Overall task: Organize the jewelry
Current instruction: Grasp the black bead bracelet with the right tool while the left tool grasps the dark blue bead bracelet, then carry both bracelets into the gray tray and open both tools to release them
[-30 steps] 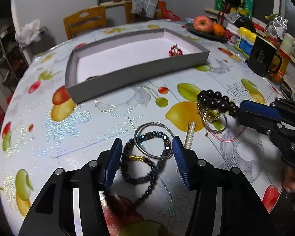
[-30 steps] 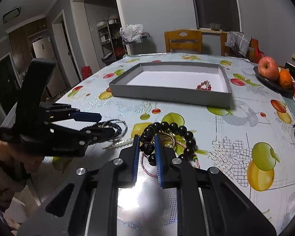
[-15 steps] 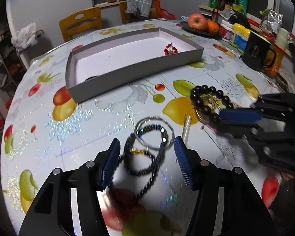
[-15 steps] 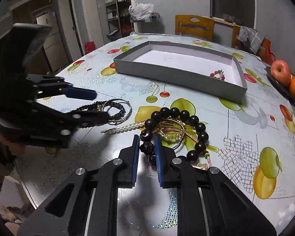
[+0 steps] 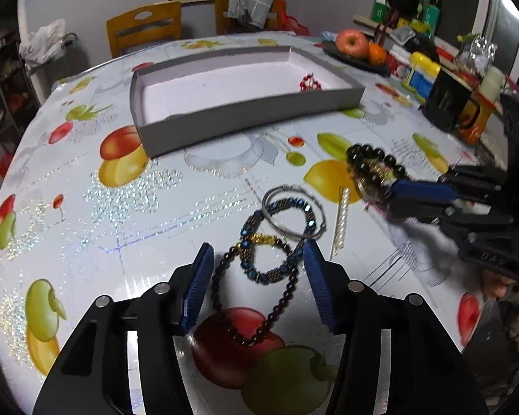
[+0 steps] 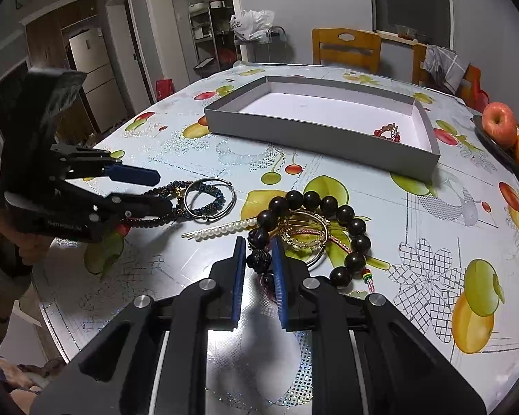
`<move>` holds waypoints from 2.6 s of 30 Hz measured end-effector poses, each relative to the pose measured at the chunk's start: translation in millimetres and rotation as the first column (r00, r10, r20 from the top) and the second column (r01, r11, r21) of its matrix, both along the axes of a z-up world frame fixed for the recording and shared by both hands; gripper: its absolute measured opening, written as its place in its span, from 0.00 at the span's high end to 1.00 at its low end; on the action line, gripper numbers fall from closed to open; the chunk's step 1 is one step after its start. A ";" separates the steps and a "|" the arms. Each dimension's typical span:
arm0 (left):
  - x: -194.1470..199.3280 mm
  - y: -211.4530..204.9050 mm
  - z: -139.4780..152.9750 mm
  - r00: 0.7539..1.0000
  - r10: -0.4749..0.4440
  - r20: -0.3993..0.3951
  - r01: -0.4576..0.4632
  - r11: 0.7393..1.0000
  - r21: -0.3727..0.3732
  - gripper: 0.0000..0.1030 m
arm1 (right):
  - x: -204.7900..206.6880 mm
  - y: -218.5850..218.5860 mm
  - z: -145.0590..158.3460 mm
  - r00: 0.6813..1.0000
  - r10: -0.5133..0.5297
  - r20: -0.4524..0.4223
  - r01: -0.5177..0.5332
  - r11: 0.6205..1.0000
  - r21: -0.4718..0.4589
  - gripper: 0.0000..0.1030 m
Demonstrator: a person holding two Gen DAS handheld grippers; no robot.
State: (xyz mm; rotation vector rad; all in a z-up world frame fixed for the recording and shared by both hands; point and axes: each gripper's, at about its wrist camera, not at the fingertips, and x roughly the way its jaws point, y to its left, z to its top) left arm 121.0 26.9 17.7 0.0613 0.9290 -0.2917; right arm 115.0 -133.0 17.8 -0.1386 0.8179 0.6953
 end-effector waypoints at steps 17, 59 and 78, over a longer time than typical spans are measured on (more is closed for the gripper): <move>10.5 1.9 -8.6 1.000 -0.002 0.010 0.003 0.999 -0.052 0.93 | -1.0 -2.6 2.4 1.000 -0.016 0.011 0.016 1.000 0.018 0.85; 11.8 -6.6 109.5 0.961 -0.020 0.276 0.029 0.999 -0.028 0.93 | 32.6 -45.9 104.1 0.977 -0.105 0.186 0.071 0.981 0.182 0.86; 127.6 -8.2 104.4 0.963 -0.004 0.270 0.014 0.999 -0.037 0.93 | 143.6 10.8 97.3 0.987 -0.094 0.130 0.073 0.984 0.161 0.85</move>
